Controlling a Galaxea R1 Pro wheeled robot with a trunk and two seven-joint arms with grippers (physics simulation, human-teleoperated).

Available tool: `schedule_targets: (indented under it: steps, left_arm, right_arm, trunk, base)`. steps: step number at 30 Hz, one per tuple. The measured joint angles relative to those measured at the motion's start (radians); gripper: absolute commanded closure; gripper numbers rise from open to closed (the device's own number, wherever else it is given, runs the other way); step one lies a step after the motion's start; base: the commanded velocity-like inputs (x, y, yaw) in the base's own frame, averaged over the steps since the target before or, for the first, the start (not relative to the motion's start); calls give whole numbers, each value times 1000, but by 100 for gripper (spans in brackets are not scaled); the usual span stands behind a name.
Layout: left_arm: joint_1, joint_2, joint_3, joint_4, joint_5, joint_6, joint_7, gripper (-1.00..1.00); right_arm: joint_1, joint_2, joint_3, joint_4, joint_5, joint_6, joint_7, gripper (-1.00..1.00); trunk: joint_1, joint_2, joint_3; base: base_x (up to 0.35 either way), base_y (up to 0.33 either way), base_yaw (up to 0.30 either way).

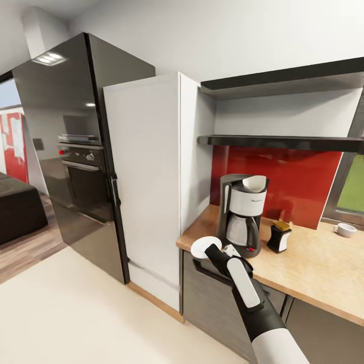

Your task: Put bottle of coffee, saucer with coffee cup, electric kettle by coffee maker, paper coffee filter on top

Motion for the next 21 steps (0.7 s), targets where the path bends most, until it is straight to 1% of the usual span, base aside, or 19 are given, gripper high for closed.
schedule_targets:
  steps: [9,16,21]
  left_arm:
    - [1,-2,1,1,0,0,0,-100]
    - [0,-2,0,2,0,0,0,-100]
    - [0,-3,-1,2,0,0,0,-100]
  right_arm:
    - [0,0,1,0,1,-1,2,100]
    - [0,0,0,1,0,0,1,100]
    - [0,0,-1,29,-2,-1,2,100]
  trunk:
    - [0,1,0]
    - [0,0,0]
    - [0,0,0]
  base:
    - [11,292,-3]
    - [206,250,-1]
    - [126,76,-223]
